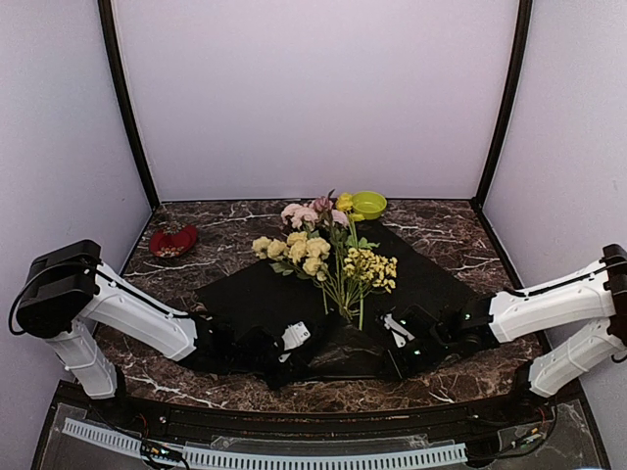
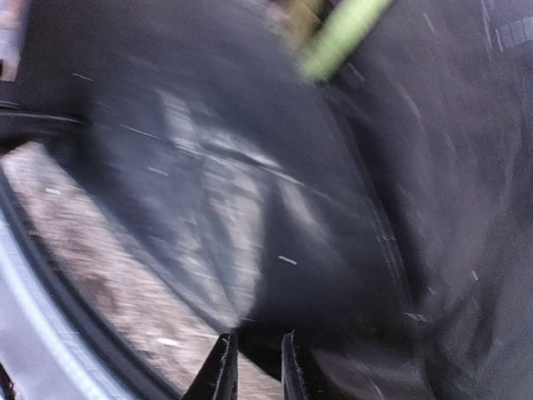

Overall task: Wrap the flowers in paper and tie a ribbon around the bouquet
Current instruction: Press the fold line on the 1/4-folded wrapping paper.

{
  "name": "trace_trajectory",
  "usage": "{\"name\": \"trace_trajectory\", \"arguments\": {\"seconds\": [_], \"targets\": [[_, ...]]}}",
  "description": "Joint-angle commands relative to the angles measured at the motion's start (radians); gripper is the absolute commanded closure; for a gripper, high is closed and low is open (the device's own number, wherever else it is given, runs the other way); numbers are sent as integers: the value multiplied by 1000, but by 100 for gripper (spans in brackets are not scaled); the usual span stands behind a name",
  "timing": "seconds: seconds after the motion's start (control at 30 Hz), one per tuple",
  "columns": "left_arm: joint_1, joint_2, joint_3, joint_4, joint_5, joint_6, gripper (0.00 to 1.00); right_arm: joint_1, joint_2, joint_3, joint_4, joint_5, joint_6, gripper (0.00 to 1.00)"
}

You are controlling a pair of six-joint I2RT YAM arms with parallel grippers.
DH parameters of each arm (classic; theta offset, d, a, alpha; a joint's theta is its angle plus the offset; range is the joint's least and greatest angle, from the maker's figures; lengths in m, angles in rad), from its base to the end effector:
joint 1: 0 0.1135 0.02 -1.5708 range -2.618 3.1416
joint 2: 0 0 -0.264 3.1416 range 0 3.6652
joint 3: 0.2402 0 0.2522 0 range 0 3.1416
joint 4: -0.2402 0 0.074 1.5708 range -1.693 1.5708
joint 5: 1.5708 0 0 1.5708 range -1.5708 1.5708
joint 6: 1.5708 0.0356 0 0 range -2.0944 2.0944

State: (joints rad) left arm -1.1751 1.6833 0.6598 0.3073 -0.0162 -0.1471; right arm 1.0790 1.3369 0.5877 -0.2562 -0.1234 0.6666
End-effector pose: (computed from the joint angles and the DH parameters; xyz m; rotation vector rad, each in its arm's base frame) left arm 0.1204 -0.2868 0.1259 1.1617 2.0754 -0.6498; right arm 0.1083 0.2115 0.1551 -0.6178 2.7102 0.7288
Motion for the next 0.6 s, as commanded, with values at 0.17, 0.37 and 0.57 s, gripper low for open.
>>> {"name": "trace_trajectory", "arguments": {"seconds": [0.17, 0.37, 0.57], "targets": [[5, -52, -15, -45, -40, -26, 93, -1, 45, -91, -7, 73, 86, 82], [5, -147, -27, -119, -181, -53, 70, -1, 24, -118, 2, 71, 117, 83], [-38, -288, 20, -196, -246, -23, 43, 1, 54, -106, -5, 84, 123, 85]]}}
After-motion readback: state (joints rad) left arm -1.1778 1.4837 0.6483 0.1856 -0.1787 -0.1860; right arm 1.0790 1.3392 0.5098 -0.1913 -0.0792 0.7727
